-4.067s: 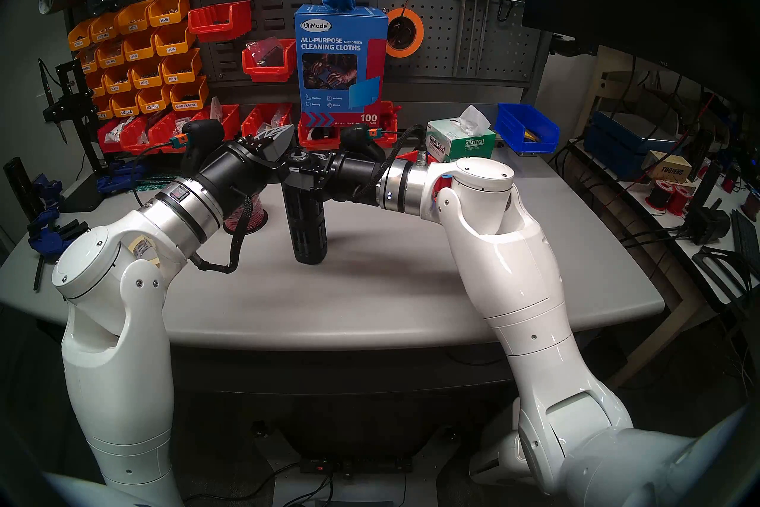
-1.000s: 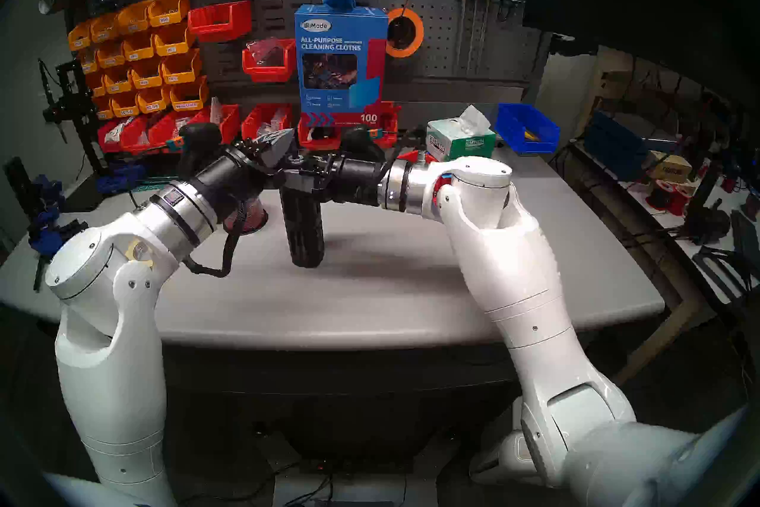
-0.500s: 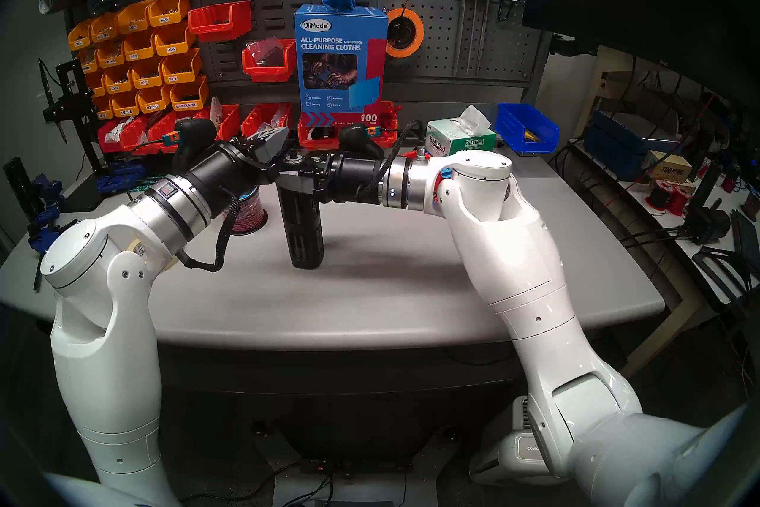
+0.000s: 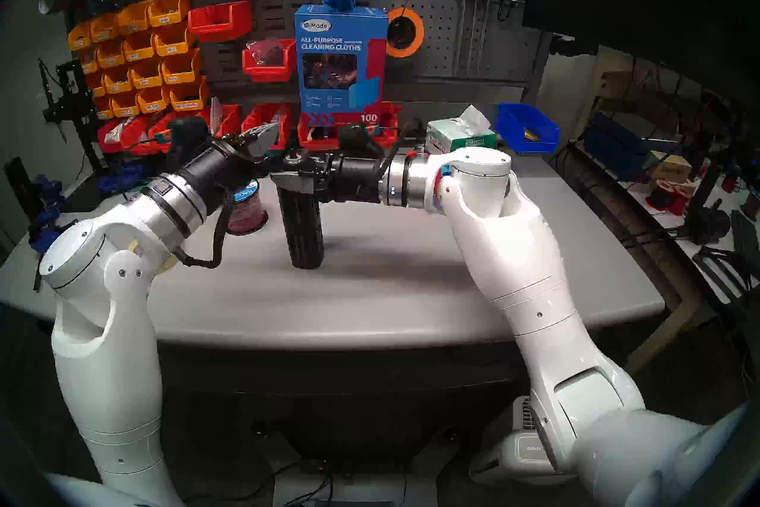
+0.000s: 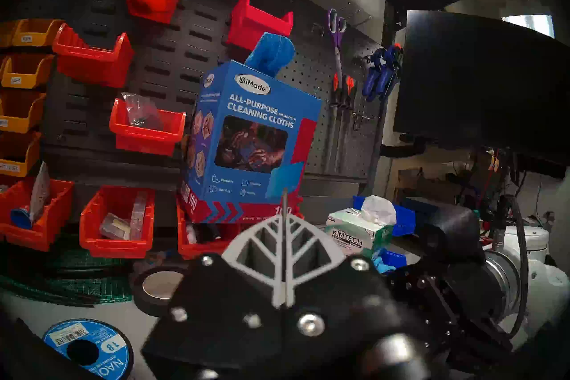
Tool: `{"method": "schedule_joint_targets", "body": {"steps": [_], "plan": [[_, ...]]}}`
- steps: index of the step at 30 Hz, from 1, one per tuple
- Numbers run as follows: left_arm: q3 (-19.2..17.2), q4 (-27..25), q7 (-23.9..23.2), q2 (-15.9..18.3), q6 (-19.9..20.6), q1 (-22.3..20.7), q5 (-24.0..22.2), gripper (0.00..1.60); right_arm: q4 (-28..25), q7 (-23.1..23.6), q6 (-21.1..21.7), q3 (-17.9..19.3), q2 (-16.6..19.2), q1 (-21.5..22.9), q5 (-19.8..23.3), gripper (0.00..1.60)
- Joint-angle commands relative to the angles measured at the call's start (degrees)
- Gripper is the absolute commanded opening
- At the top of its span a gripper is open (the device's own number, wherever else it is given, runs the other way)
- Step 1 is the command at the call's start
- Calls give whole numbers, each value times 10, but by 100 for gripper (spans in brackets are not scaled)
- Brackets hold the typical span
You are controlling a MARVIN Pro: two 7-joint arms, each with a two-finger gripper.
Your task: Pick a screwdriver bit and insert it into the screwdriver
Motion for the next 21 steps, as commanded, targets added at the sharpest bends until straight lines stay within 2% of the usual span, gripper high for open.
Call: {"method": "schedule_joint_targets", "body": {"steps": [1, 19, 20, 21], "plan": [[2, -20, 14, -5, 1, -16, -23, 0, -8, -17, -8, 5, -5, -3, -7, 0], [4, -22, 22, -6, -7, -12, -22, 0, -18, -32, -21, -5, -5, -21, -18, 0], [4, -22, 21, -6, -7, -12, -22, 0, -19, -33, -20, -6, -5, -21, -18, 17], [4, -22, 21, -6, -7, -12, -22, 0, -19, -34, -20, -6, -5, -21, -18, 68]]}}
